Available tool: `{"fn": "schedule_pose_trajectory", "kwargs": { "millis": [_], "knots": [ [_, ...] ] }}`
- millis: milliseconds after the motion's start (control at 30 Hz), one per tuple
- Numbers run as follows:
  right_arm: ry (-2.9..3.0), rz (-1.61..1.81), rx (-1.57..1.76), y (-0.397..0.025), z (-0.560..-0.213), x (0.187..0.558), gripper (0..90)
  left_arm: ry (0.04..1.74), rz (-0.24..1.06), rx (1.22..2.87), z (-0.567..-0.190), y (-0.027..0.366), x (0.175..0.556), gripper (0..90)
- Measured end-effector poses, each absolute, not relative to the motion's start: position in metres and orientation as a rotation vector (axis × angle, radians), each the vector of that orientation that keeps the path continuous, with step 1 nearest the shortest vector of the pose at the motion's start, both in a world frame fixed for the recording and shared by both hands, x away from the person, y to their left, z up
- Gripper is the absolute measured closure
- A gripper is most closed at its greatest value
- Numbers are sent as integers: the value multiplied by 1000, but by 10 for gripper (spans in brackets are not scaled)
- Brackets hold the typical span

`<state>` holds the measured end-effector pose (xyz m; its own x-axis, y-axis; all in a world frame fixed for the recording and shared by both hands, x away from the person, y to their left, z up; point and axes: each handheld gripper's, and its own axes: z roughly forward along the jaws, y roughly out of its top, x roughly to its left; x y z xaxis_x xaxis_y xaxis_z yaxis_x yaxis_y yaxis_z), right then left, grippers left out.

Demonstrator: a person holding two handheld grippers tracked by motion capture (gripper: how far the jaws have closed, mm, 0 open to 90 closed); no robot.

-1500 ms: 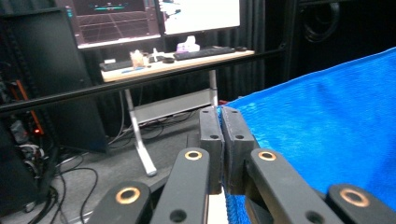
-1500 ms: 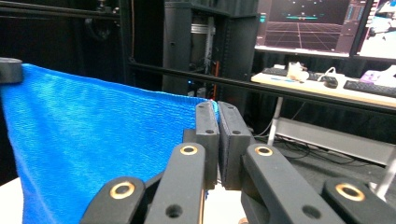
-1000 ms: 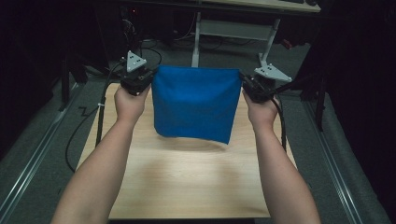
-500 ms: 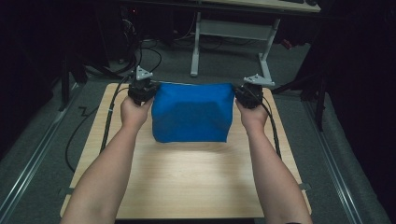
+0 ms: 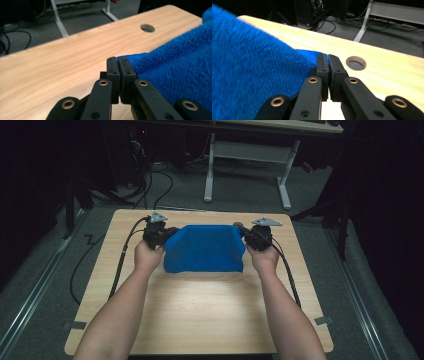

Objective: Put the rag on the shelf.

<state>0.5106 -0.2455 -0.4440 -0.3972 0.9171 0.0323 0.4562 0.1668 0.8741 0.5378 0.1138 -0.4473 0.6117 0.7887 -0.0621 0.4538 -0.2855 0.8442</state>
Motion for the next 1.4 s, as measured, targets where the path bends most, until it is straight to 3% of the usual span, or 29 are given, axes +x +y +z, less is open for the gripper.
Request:
{"fn": "schedule_pose_trajectory", "kwargs": {
  "millis": [633, 1400],
  "knots": [
    [1966, 1182, 1316, -238, -466, 501, 886, 1007, 348, 1972, -482, 105, 530, 885],
    [2026, 1153, 1375, -238, -494, 504, 881, 1039, 322, 1971, -500, 105, 523, 867]
  ]
}}
